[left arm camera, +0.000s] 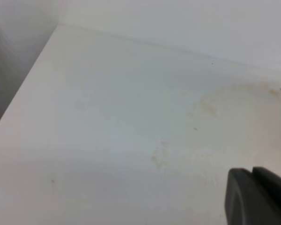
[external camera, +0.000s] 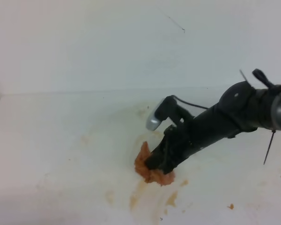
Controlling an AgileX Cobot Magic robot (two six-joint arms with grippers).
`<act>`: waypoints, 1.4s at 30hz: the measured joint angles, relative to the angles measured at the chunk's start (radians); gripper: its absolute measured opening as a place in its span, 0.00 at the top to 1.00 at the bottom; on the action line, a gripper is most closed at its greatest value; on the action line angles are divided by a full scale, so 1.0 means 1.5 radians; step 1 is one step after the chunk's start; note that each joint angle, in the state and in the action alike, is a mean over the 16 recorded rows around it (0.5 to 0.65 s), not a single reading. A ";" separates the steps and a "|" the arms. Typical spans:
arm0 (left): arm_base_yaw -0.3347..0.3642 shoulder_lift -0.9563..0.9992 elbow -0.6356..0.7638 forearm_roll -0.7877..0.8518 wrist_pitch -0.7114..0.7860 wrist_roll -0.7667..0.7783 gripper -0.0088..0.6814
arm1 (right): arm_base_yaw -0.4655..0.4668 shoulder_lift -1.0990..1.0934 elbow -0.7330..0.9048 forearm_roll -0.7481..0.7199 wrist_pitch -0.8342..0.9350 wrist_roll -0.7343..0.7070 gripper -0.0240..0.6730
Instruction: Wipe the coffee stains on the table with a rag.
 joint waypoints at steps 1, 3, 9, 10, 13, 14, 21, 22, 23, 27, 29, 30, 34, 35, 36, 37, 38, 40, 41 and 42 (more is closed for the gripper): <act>0.000 0.000 0.000 0.000 0.000 0.000 0.99 | 0.013 0.000 0.000 0.013 0.005 -0.012 0.80; 0.000 0.000 0.000 0.000 0.000 0.000 0.99 | 0.038 0.003 0.000 0.032 0.011 -0.028 0.80; 0.000 0.000 0.000 0.000 0.000 0.000 0.99 | 0.095 0.028 0.000 0.026 -0.005 -0.019 0.80; 0.000 0.000 0.000 0.000 0.000 0.000 0.99 | 0.100 0.032 0.000 0.021 -0.012 -0.012 0.80; 0.000 0.000 0.000 0.000 0.000 0.000 0.99 | 0.100 0.047 0.000 0.006 -0.034 0.009 0.80; 0.000 0.000 0.000 0.000 0.000 0.000 0.99 | 0.097 0.052 -0.001 0.001 -0.042 0.017 0.80; 0.000 0.000 0.000 0.000 0.000 0.000 0.99 | 0.028 0.071 -0.007 -0.030 -0.089 0.067 0.80; 0.000 0.000 0.000 0.000 0.000 0.000 0.99 | 0.015 0.072 -0.007 -0.033 -0.094 0.072 0.80; 0.000 0.000 0.000 0.000 0.000 0.000 0.99 | 0.001 0.073 -0.008 -0.035 -0.097 0.076 0.80; 0.000 0.000 0.000 0.000 0.000 0.000 0.99 | -0.055 0.074 -0.011 -0.041 -0.103 0.090 0.80; 0.000 0.000 0.000 0.000 0.000 0.000 0.99 | -0.079 0.074 -0.013 -0.044 -0.103 0.095 0.80; 0.000 0.000 0.000 0.000 0.000 0.000 0.99 | -0.090 0.074 -0.013 -0.045 -0.102 0.097 0.80; 0.000 0.000 0.000 0.000 0.000 0.000 0.99 | -0.123 0.070 -0.013 -0.052 -0.093 0.103 0.80; 0.000 0.000 0.000 0.000 0.000 0.000 0.99 | -0.129 0.068 -0.013 -0.053 -0.090 0.104 0.80; 0.000 0.000 0.000 0.000 0.000 0.000 0.99 | -0.134 0.065 -0.013 -0.055 -0.087 0.106 0.80; 0.000 0.000 0.000 0.000 0.000 0.000 0.99 | -0.137 0.062 -0.013 -0.058 -0.084 0.109 0.80; 0.000 0.000 0.000 0.000 0.000 0.000 0.99 | -0.140 0.058 -0.013 -0.060 -0.082 0.113 0.80; 0.000 0.000 0.000 0.000 0.000 0.000 0.99 | -0.144 0.047 -0.012 -0.065 -0.076 0.122 0.80; 0.000 0.000 0.000 0.000 0.000 0.000 0.99 | -0.145 0.040 -0.012 -0.067 -0.073 0.127 0.80; 0.000 0.000 0.000 0.000 0.000 0.000 0.99 | -0.146 0.033 -0.012 -0.071 -0.070 0.131 0.80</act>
